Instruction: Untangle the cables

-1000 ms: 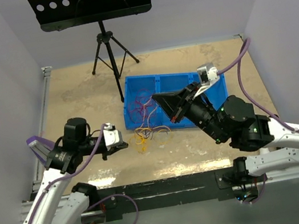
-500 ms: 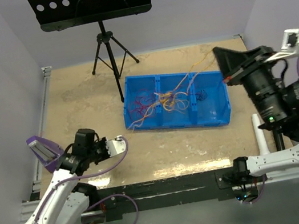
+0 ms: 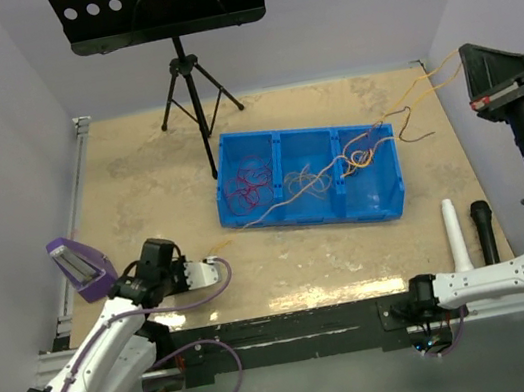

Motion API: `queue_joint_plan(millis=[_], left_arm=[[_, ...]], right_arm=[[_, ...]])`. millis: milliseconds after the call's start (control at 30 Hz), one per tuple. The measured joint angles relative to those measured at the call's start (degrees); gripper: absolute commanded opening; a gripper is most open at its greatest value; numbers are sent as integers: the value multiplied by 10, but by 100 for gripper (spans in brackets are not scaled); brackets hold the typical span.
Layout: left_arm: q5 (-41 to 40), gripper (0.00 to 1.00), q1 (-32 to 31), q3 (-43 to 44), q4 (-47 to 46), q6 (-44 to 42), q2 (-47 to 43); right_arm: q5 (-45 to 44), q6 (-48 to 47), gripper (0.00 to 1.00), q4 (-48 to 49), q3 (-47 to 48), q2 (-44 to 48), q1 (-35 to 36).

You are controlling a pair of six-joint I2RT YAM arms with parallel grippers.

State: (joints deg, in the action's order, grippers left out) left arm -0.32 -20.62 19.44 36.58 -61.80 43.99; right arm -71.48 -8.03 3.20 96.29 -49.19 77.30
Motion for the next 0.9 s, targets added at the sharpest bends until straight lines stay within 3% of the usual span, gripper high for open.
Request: queue_joint_plan(millis=[300, 667, 900], left_arm=[[12, 0, 0, 28, -1, 1, -2], [-80, 0, 0, -69, -72, -66, -33], [-105, 0, 0, -80, -101, -83, -27]], right_arm=[[-15, -31, 0, 15, 21, -13, 0], [-45, -263, 0, 231, 98, -22, 1], [-51, -344, 0, 307, 122, -15, 0]])
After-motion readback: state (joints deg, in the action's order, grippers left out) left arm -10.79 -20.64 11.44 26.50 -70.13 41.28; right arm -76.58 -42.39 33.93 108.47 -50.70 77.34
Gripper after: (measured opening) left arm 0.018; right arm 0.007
